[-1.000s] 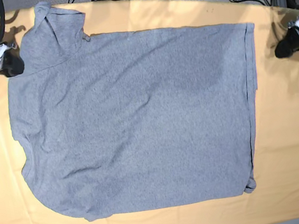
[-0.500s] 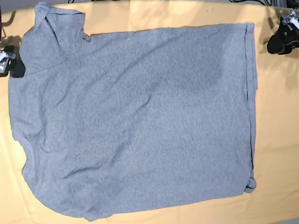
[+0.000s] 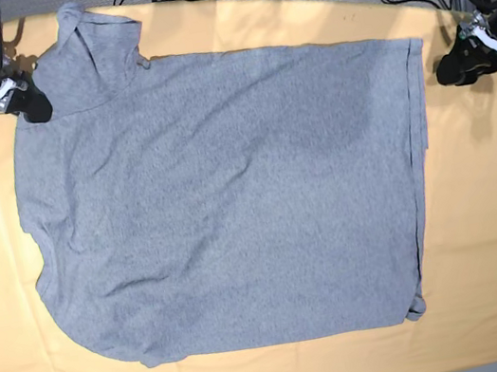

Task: Layout the t-shirt on the table in an organized manner, then fold the t-shirt properly
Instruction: 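Grasp the shoulder corners with both grippers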

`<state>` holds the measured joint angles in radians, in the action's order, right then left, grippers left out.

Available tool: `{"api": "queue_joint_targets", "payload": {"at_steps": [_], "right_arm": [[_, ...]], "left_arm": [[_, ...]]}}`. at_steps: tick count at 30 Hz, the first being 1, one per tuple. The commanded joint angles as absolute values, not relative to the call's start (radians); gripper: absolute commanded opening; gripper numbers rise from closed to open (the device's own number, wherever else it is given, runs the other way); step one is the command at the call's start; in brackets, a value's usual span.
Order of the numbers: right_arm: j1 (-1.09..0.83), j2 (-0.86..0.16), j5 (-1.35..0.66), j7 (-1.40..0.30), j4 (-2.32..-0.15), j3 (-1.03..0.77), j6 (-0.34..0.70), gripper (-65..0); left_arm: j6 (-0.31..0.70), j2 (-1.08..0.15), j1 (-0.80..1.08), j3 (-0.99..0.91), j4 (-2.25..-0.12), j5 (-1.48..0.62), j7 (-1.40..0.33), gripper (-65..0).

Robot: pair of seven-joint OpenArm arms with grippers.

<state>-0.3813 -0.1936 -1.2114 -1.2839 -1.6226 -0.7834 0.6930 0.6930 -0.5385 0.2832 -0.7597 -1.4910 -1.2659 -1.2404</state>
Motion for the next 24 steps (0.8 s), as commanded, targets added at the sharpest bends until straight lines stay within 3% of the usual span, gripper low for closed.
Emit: {"api": "queue_joint_targets", "payload": {"at_steps": [1,3,18,24], "right_arm": [[-0.382,-0.210,-1.224,-1.281,-1.634,-0.788,0.698,-60.1],[-0.382,-0.215,-1.224,-1.298,-1.634,-0.788,0.698,-65.0],[-0.382,-0.220,-1.235,-1.309,-1.637,-0.788,0.698,-65.0],[-0.382,-0.224,-1.288,-1.350,-1.637,-0.788,0.698,-65.0]], "left_arm": [[0.687,-0.556,0.284,-0.769,-1.505,-1.270,-1.205,-36.4],[0.672,-0.538,0.286,-0.780,-1.505,-1.235,-1.196,-36.4],[0.681,-0.501,0.401,-0.817,-1.505,-1.321,-1.210,-36.4],[0.680,-0.499,0.399,-0.735,-1.505,-1.299,-1.193,-36.4]]}}
